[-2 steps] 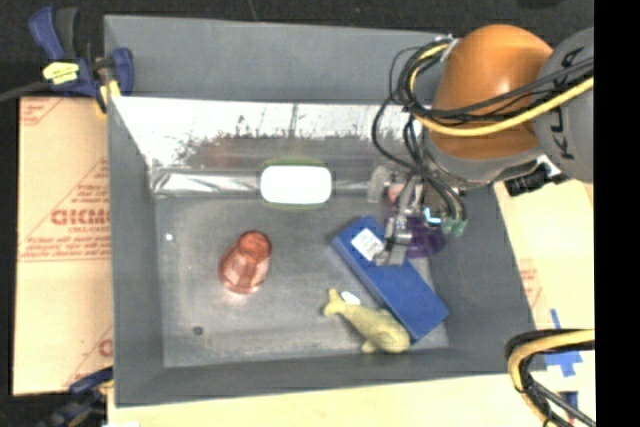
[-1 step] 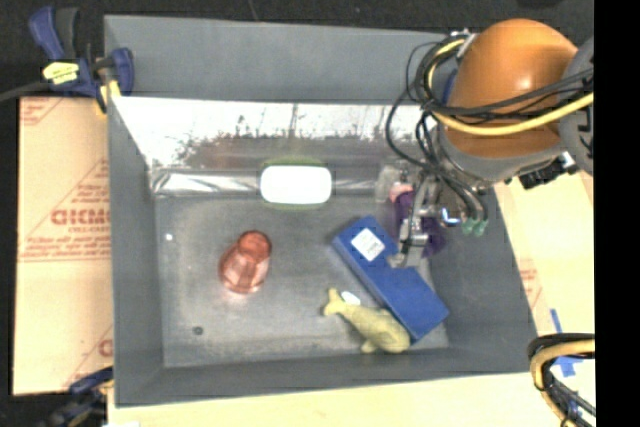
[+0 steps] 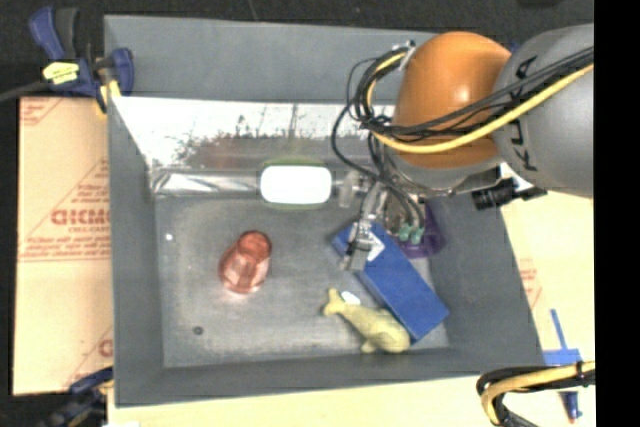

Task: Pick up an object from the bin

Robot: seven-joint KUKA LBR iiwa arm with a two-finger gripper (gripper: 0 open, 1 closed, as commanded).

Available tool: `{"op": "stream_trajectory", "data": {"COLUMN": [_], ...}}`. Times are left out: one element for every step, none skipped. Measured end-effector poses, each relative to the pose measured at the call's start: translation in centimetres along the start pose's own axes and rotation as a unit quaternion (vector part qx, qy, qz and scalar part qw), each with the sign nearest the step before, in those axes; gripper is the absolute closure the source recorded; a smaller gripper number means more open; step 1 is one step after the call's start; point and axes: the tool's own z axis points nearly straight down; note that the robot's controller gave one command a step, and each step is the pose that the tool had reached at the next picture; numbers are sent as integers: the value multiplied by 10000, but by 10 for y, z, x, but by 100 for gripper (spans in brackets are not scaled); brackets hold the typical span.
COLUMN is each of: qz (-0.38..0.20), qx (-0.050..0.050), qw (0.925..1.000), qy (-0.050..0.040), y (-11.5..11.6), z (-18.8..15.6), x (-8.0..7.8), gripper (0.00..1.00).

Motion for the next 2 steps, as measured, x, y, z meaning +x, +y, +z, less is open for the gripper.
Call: {"op": "stream_trajectory", "data": {"qz": [-141,338], "qx": [-2,-2], "qw": [9999,9994], "qy": [-19,4], "y": [-6,-7], "z": [22,64], "x": [21,23], "gripper": [0,0]}}
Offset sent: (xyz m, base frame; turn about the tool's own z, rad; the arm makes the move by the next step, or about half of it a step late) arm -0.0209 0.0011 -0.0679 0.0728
